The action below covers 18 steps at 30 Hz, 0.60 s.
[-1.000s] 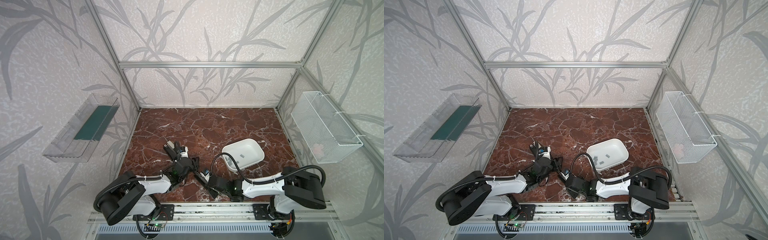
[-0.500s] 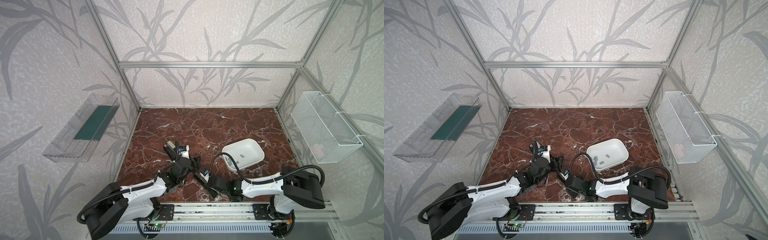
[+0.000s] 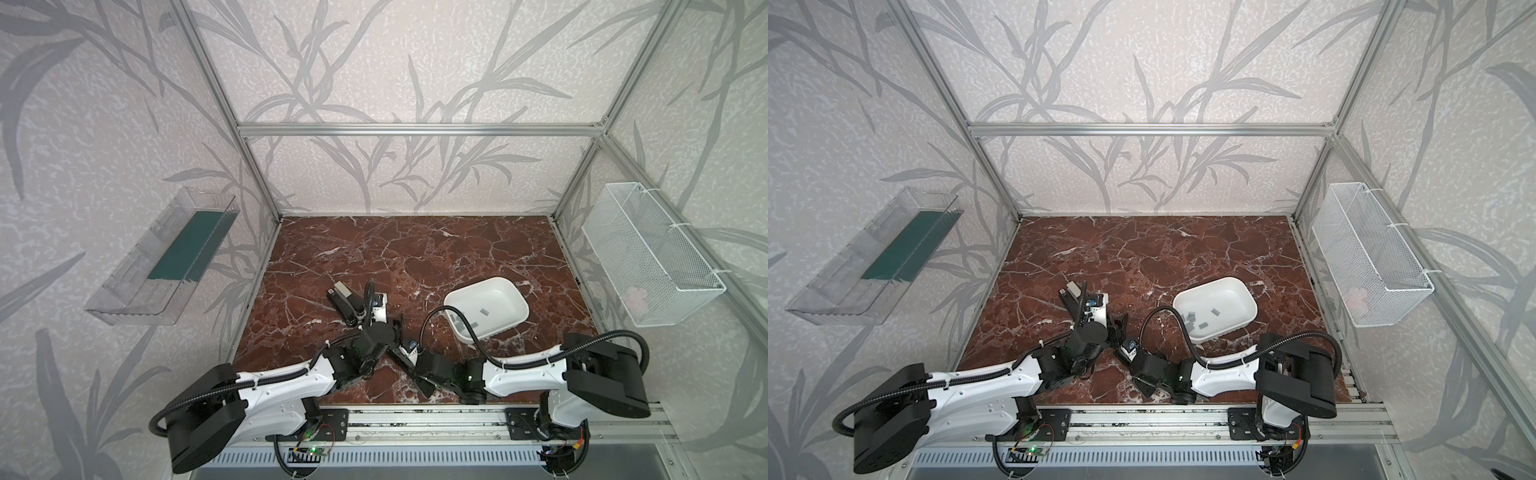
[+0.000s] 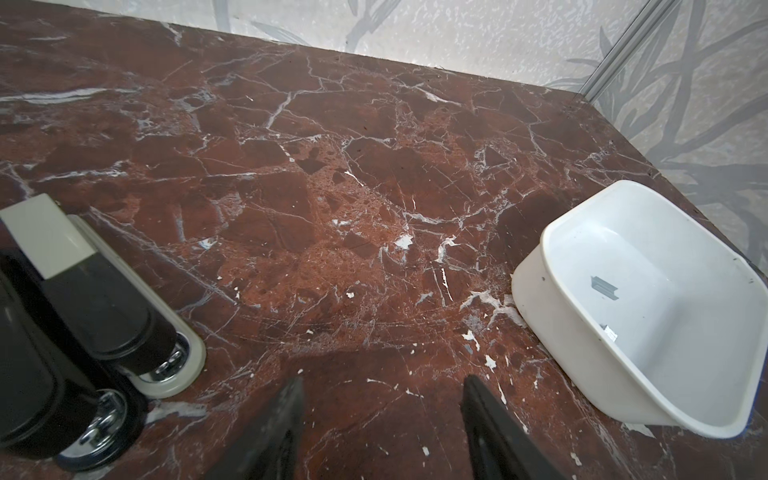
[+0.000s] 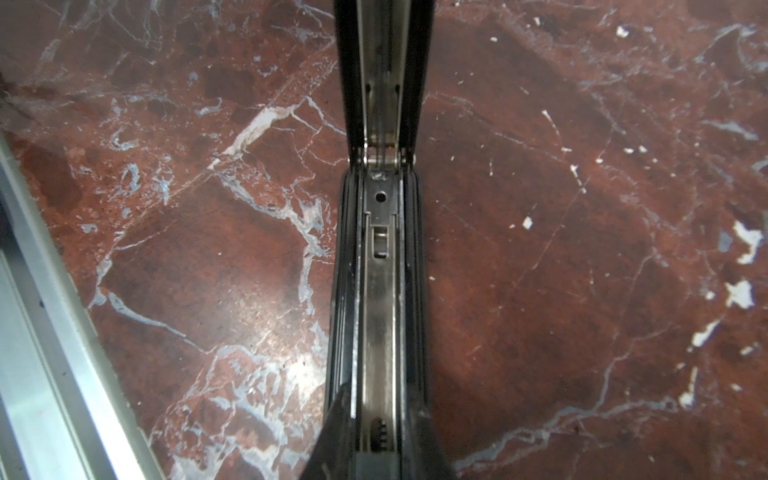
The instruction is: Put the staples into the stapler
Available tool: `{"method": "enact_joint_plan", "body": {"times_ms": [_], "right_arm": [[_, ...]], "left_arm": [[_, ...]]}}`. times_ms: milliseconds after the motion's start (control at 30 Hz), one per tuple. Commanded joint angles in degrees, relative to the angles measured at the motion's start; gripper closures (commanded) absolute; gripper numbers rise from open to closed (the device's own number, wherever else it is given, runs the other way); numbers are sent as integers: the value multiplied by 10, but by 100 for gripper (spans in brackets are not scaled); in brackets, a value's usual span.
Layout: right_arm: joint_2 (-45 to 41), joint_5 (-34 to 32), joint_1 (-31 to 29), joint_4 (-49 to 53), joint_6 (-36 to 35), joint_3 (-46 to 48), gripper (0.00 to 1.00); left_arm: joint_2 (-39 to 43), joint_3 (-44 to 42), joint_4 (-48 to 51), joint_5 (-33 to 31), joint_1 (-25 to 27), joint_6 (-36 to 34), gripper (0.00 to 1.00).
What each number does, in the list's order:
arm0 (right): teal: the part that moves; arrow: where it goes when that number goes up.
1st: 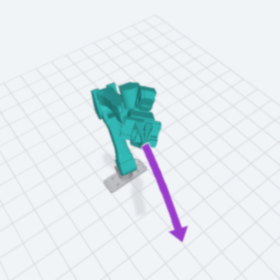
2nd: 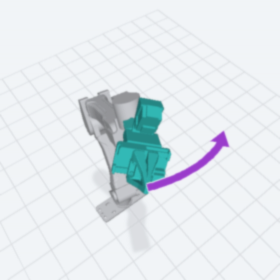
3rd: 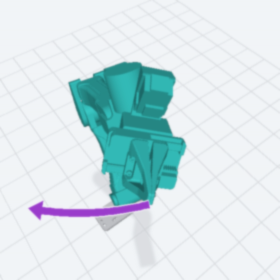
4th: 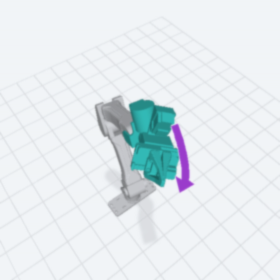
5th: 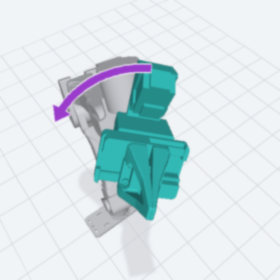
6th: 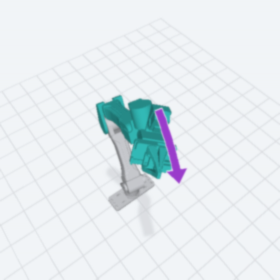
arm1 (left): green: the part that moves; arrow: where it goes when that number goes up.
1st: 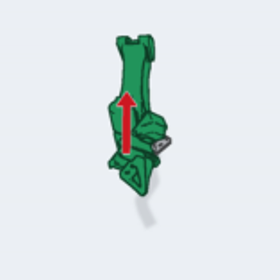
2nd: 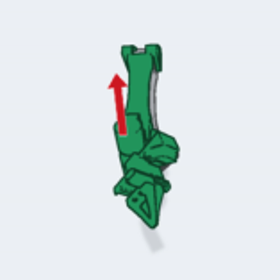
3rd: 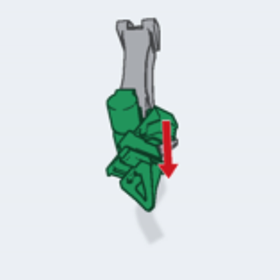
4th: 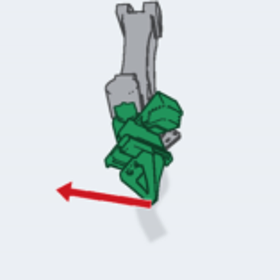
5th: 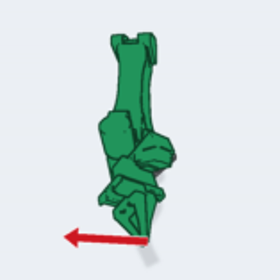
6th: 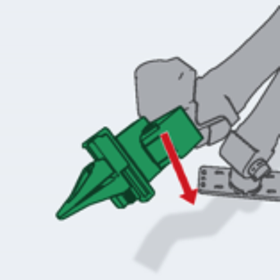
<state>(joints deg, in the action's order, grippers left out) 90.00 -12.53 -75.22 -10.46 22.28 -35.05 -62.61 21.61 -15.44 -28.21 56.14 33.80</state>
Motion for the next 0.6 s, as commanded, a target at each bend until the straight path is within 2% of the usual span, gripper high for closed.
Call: {"method": "enact_joint_plan", "body": {"times_ms": [0,200,433,567], "right_arm": [[17,34,-12,11,-7,13,97],[19,31,-15,3,-6,19,97],[17,30,-19,4,-9,13,97],[18,28,-21,5,-8,12,97]], "left_arm": [[58,-1,13,-27,12,-21,39],[139,-19,39,-35,12,-37,42],[83,-24,8,-20,11,-33,42],[85,-32,-5,-20,11,-33,42]]}}
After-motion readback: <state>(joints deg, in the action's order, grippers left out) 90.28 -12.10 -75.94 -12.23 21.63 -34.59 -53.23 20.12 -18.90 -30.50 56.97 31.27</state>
